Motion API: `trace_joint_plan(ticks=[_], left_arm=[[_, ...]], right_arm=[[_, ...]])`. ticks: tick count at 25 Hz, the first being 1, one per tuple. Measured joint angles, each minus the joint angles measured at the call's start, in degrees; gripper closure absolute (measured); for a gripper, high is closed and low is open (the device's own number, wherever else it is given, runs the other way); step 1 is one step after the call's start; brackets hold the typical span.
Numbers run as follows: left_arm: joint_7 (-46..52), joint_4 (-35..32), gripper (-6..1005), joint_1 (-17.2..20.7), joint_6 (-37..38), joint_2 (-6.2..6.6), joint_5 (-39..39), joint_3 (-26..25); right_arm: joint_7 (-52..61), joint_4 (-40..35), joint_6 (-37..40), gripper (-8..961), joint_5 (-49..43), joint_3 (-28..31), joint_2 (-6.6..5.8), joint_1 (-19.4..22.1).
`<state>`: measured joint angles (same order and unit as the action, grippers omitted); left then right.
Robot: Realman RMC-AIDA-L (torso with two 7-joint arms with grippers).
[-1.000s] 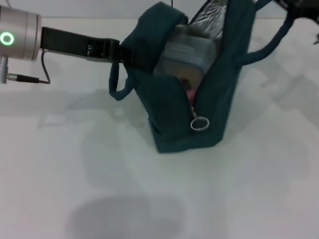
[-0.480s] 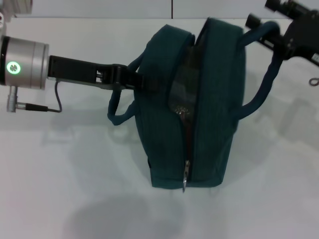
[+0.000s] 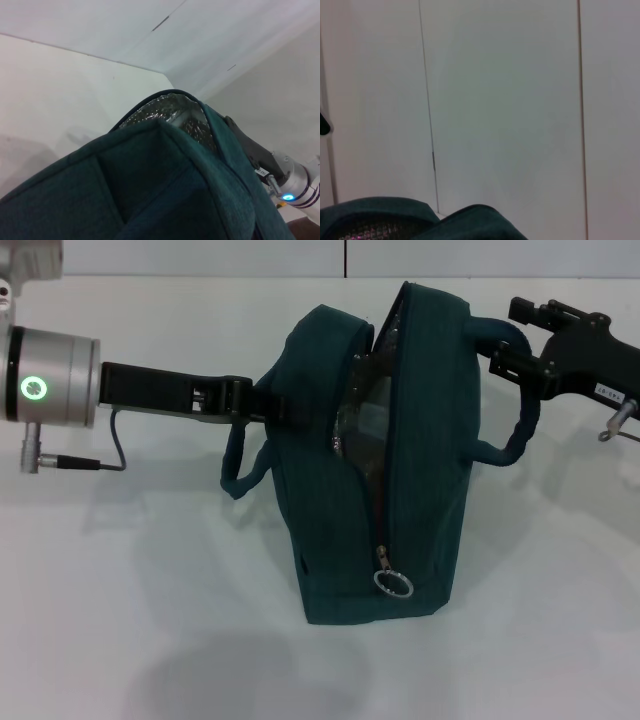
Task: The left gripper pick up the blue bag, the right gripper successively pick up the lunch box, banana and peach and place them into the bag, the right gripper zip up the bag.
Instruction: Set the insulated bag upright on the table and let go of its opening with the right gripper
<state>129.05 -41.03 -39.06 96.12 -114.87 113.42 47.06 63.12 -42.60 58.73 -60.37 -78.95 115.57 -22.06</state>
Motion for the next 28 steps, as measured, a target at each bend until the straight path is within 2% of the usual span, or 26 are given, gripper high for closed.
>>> trace_joint_plan(ticks=[4,10,13,19,24,28], left_arm=[[-0.26,0.26,961,0.58,0.02,0.14,0.01,-0.10],[-0.01,-0.13,961,1.37,0.37,0.37,-0.36,-0.19],[0.02,-0.04,961,1.14,0.42,0.35,-0.46,-0.20],[-0.10,-0.06,961,0.87,0.28,0.09,-0.48,-0.22],[-0.25,0.20,961,0.96,-0.57,0.18,-0.44,-0.22],[-0.27,0.18,961,1.05,-0.59,0.33,-0.41,-0.21]], right_arm=[[0.34,-3.19,1.08,332,0.42,0.39,-0.01,0.85],[6.98,-16.49,1.67,332,-4.59,0.50,-0.37,1.95],[8.48,-19.79,1.37,332,-6.12,0.39,-0.19,1.97],[8.46,-18.94,0.93,332,-5.89,0.36,-0.02,1.24],[11.27,-13.71,-1.36,333,-11.06,-0.37,-0.23,-0.26],[12.98,-10.17,-0.88,333,-13.23,-0.31,-0.27,0.51]])
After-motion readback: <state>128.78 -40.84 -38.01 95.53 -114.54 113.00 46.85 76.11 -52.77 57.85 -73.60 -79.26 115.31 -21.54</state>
